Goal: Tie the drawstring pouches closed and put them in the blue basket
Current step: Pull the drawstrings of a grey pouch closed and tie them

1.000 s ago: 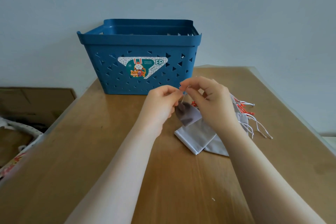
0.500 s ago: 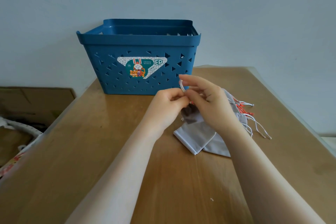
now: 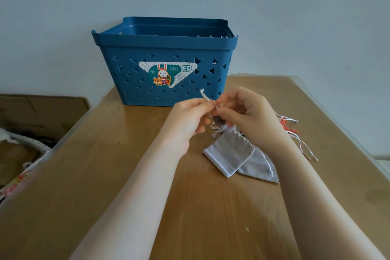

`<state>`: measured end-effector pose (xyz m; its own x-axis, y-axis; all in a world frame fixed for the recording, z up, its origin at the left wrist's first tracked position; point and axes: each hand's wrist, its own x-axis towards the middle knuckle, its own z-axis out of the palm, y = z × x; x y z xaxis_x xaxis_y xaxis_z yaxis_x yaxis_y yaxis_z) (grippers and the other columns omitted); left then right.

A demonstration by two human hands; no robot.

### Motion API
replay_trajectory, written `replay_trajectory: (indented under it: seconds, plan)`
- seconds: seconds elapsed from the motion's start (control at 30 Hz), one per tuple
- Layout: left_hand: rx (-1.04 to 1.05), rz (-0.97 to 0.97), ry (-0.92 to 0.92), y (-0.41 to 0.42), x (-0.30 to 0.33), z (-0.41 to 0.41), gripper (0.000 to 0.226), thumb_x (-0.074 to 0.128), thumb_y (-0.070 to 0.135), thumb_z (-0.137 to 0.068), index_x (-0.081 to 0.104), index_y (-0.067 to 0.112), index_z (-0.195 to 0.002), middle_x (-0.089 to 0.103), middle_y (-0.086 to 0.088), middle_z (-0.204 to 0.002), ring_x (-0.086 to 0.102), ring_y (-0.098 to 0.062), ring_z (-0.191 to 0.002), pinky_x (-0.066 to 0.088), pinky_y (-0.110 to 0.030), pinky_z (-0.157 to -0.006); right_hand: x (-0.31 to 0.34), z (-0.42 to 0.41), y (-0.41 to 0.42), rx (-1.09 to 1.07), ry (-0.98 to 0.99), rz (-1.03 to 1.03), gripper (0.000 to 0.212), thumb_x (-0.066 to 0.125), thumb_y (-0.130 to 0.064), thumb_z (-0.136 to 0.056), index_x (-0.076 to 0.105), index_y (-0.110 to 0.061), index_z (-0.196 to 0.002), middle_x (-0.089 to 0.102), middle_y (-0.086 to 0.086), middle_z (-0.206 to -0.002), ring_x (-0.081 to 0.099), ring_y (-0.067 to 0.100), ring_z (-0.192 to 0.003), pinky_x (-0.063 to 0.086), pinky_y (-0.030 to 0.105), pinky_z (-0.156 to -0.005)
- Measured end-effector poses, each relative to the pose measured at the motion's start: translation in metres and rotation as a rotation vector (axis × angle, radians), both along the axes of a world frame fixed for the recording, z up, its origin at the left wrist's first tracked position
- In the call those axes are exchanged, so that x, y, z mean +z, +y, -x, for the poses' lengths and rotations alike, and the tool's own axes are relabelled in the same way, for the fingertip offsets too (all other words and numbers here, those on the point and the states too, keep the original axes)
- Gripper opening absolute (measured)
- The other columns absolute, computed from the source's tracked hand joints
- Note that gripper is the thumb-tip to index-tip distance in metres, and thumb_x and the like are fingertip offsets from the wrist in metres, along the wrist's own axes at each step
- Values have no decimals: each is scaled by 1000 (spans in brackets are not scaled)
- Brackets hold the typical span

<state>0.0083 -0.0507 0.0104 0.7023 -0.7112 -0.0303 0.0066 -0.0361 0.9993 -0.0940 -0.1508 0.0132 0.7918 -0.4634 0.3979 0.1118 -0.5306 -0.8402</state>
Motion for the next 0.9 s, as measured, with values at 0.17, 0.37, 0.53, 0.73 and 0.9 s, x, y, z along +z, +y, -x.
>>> replay_trajectory:
  seconds: [0.17, 0.37, 0.53, 0.73, 0.9]
  plan:
    - [-56, 17, 149, 0, -1, 0, 14, 60, 14, -90, 66, 19, -78, 59, 2, -70, 49, -8, -63, 35, -18, -52, -2, -2, 0, 70, 111, 53, 8, 64, -12, -86, 56, -16, -88, 62, -3, -63, 57, 10, -58, 52, 29, -63]
    - [-30, 48, -31, 2, 1, -1, 10, 63, 11, -88, 68, 19, -84, 63, 4, -78, 52, -8, -67, 41, -22, -63, -4, -3, -7, -131, 62, 67, 21, 46, -10, -96, 64, -13, -106, 58, -6, -66, 52, 0, -56, 42, 11, -55]
    - [-62, 4, -147, 4, 3, -2, 12, 66, 14, -85, 69, 25, -81, 70, 10, -81, 61, 1, -77, 44, -17, -67, -7, -4, -8, -188, 144, 313, 26, 64, -7, -82, 71, -26, -99, 53, -5, -108, 50, 18, -106, 40, 30, -90]
    - [-32, 23, -316, 7, 4, -6, 18, 68, 7, -82, 70, 24, -76, 68, 12, -68, 59, 4, -63, 47, -12, -65, -4, -2, -7, -157, 203, 150, 8, 65, -11, -84, 67, -19, -83, 71, -2, -79, 63, 3, -69, 47, 14, -63]
    - [81, -2, -521, 4, 0, -7, 15, 68, 10, -82, 69, 26, -79, 68, 8, -72, 62, -5, -67, 52, -22, -73, -2, -2, -7, -160, 177, 118, 9, 65, -12, -85, 67, -19, -80, 68, -6, -76, 57, -3, -61, 41, 8, -55]
